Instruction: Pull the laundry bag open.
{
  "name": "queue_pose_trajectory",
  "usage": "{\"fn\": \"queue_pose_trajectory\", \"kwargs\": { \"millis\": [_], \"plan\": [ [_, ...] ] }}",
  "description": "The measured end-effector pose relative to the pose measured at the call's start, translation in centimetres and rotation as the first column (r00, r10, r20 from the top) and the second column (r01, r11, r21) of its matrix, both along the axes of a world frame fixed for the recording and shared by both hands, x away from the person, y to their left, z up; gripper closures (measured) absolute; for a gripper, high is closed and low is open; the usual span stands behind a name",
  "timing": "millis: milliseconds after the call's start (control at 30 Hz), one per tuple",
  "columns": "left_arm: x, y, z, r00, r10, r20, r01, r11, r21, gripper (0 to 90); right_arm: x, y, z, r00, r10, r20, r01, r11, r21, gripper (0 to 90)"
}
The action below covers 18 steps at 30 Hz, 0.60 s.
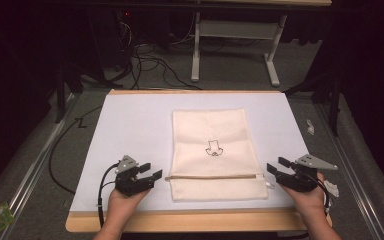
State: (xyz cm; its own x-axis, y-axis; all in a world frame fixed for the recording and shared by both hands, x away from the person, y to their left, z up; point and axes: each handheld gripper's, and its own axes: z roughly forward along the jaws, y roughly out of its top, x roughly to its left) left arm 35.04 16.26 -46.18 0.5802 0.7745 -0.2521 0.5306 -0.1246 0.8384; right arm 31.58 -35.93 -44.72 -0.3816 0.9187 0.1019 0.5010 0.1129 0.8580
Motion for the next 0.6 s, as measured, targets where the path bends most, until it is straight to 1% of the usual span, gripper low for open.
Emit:
{"fn": "queue_pose_trajectory", "kwargs": {
  "millis": [33, 67, 100, 133, 167, 200, 233, 267, 300, 333, 400, 500, 533, 567, 600],
  "plan": [
    [0.1, 0.4, 0.1, 0.9996, 0.024, 0.013, -0.024, 0.9997, 0.0, 37.4, 0.0, -0.3, 0.1, 0.9995, -0.029, 0.006, 0.029, 1.0, -0.004, 28.8],
    [0.1, 1.0, 0.2, 0.9971, 0.067, 0.036, -0.068, 0.9977, 0.011, 35.0, 0.1, -0.7, 0.1, 0.9986, -0.05, 0.019, 0.05, 0.999, -0.012, 26.1],
    [0.1, 1.6, 0.3, 0.9903, 0.122, 0.066, -0.124, 0.9917, 0.031, 31.0, 0.0, -1.2, 0.2, 0.9962, -0.081, 0.032, 0.082, 0.996, -0.019, 23.6],
    [0.1, 2.0, 0.4, 0.9818, 0.166, 0.093, -0.171, 0.984, 0.051, 26.2, 0.0, -1.8, 0.2, 0.9932, -0.108, 0.044, 0.109, 0.994, -0.023, 21.8],
    [0.1, 2.7, 0.5, 0.9653, 0.226, 0.131, -0.237, 0.9689, 0.072, 22.5, 0.0, -2.2, 0.3, 0.9906, -0.128, 0.048, 0.129, 0.991, -0.024, 20.9],
    [0.1, 3.3, 0.6, 0.9523, 0.264, 0.153, -0.278, 0.9572, 0.08, 19.0, -0.1, -2.9, 0.2, 0.9872, -0.15, 0.053, 0.152, 0.988, -0.018, 20.7],
    [0.1, 3.7, 0.7, 0.9406, 0.295, 0.168, -0.311, 0.9469, 0.081, 18.8, -0.1, -3.4, 0.2, 0.9848, -0.167, 0.046, 0.168, 0.986, 0.001, 20.7],
    [0.1, 4.0, 0.8, 0.9366, 0.304, 0.174, -0.322, 0.9428, 0.086, 18.3, -0.2, -3.8, 0.1, 0.9833, -0.177, 0.041, 0.177, 0.984, 0.013, 20.7],
    [0.1, 4.1, 0.9, 0.936, 0.301, 0.183, -0.321, 0.9426, 0.092, 17.2, -0.2, -4.1, 0.0, 0.9817, -0.186, 0.04, 0.186, 0.982, 0.015, 20.8],
    [0.0, 4.1, 1.0, 0.9368, 0.292, 0.192, -0.315, 0.944, 0.099, 16.5, -0.2, -4.2, 0.0, 0.9812, -0.19, 0.037, 0.189, 0.982, 0.015, 20.8],
    [0.0, 3.9, 1.1, 0.9392, 0.277, 0.203, -0.305, 0.944, 0.126, 16.3, -0.2, -4.2, 0.0, 0.9812, -0.189, 0.038, 0.189, 0.982, 0.015, 20.9],
    [0.0, 3.4, 1.0, 0.9435, 0.257, 0.209, -0.29, 0.9465, 0.143, 16.0, -0.1, -3.7, 0.0, 0.9846, -0.168, 0.047, 0.168, 0.986, -0.001, 21.1],
    [0.0, 3.3, 0.9, 0.9443, 0.25, 0.213, -0.286, 0.9459, 0.154, 15.8, -0.1, -3.6, 0.0, 0.9847, -0.167, 0.048, 0.168, 0.986, -0.002, 21.1],
    [0.1, 3.2, 0.9, 0.9461, 0.243, 0.215, -0.281, 0.9446, 0.17, 15.2, -0.1, -3.4, 0.1, 0.9854, -0.162, 0.051, 0.163, 0.986, -0.014, 20.9],
    [0.2, 3.2, 0.8, 0.9476, 0.24, 0.211, -0.28, 0.9412, 0.189, 13.9, -0.1, -3.2, 0.1, 0.9859, -0.157, 0.057, 0.159, 0.987, -0.02, 20.3]
  ]
}}
